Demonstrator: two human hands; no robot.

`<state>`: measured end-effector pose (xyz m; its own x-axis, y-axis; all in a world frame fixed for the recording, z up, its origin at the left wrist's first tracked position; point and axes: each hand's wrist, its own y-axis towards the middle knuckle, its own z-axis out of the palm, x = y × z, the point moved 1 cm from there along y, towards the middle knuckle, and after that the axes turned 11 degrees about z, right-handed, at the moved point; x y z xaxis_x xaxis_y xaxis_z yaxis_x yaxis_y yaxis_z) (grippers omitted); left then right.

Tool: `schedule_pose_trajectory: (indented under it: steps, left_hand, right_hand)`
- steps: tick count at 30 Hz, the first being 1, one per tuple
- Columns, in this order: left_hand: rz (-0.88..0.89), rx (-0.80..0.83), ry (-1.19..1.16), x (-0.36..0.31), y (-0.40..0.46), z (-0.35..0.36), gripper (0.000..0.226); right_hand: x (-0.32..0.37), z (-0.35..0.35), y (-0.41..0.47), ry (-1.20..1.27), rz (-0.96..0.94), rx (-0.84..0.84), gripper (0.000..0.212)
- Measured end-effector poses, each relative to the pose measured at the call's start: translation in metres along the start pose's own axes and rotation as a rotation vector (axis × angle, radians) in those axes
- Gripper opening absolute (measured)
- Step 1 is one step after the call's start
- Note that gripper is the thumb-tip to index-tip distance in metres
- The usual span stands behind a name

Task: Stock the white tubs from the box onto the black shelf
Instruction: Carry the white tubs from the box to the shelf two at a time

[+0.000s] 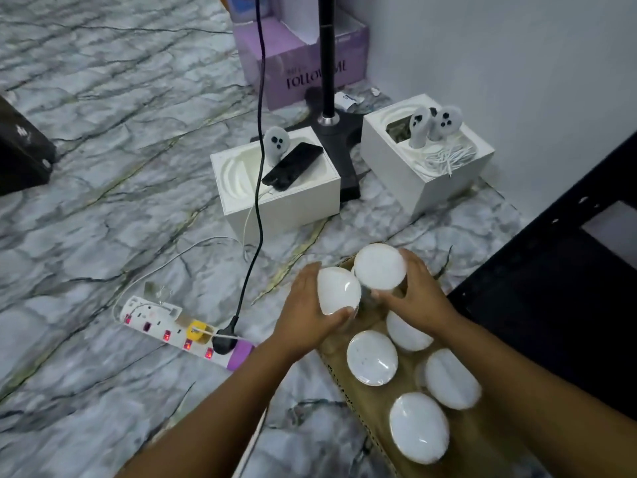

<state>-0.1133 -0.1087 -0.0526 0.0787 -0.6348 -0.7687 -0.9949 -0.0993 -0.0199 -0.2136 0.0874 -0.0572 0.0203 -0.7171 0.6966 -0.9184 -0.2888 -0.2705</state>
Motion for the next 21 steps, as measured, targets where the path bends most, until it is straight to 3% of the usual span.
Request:
schedule_pose_trajectory:
  steps: [7,11,21]
  left_hand:
    - [-0.045,-0.008,-0.242,0.037,-0.004,0.021,0.120]
    - [-0.021,0.024,-0.278,0.047,-0.005,0.024,0.114]
    - [-0.050,-0.016,-0.288,0.059,0.001,0.033,0.109]
  right_hand:
    - [-0.031,0.021,0.019,0.288,0.031,0.037,0.092]
    - [-0.036,0.029,0.025,0.352,0.059,0.024,0.102]
    - [-0.039,0.040,0.031,0.496,0.057,0.041,0.095]
